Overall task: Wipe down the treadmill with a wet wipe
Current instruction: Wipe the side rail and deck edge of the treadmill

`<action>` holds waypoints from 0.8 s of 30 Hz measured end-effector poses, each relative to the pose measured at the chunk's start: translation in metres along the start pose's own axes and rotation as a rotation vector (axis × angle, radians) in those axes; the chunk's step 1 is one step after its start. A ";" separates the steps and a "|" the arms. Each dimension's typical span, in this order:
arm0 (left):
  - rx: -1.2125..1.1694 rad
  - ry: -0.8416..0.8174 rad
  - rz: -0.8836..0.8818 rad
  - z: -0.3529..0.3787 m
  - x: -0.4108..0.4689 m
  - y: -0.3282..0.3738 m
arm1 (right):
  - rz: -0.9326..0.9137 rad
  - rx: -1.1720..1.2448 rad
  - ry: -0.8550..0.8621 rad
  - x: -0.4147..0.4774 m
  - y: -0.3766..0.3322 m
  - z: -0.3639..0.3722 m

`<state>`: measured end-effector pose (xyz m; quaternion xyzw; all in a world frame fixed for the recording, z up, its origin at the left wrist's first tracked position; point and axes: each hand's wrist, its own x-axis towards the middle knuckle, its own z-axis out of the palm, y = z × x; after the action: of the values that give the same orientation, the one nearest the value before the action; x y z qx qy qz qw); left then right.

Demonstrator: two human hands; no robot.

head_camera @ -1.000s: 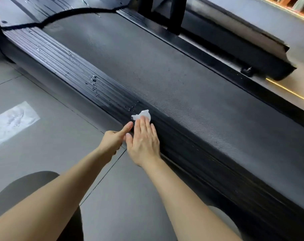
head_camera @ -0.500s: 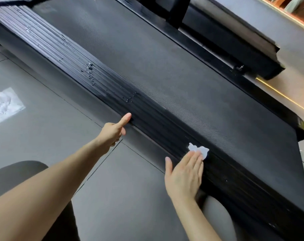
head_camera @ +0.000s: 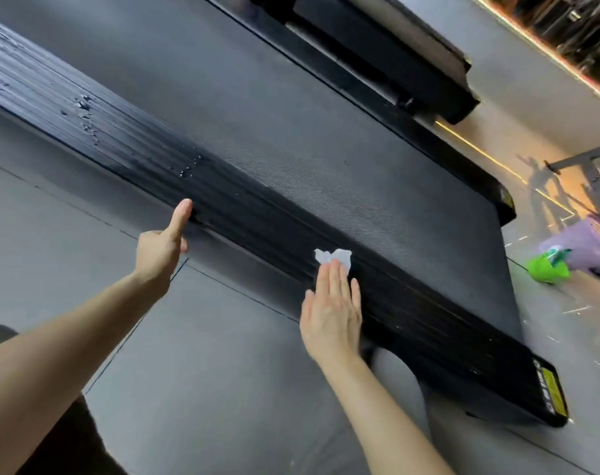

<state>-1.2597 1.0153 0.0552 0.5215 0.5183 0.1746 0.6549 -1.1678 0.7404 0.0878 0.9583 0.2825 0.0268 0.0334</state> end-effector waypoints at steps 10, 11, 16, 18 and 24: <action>-0.129 0.028 0.023 0.018 -0.004 -0.004 | 0.292 0.072 -0.081 -0.014 -0.002 -0.015; -0.132 0.037 0.028 0.018 -0.004 -0.004 | 0.185 0.122 -0.035 -0.009 -0.026 -0.012; -0.068 -0.003 0.025 0.015 -0.006 -0.002 | -0.282 0.401 0.015 0.018 -0.079 -0.016; -0.024 -0.049 0.014 0.010 -0.005 0.001 | -0.293 0.420 0.068 0.022 -0.047 -0.015; 0.091 -0.271 -0.042 -0.008 -0.004 0.013 | -0.067 0.456 0.407 0.028 -0.001 -0.007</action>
<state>-1.2642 1.0216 0.0686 0.5587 0.4430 0.0652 0.6981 -1.1456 0.7568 0.0955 0.9061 0.3137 0.1531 -0.2391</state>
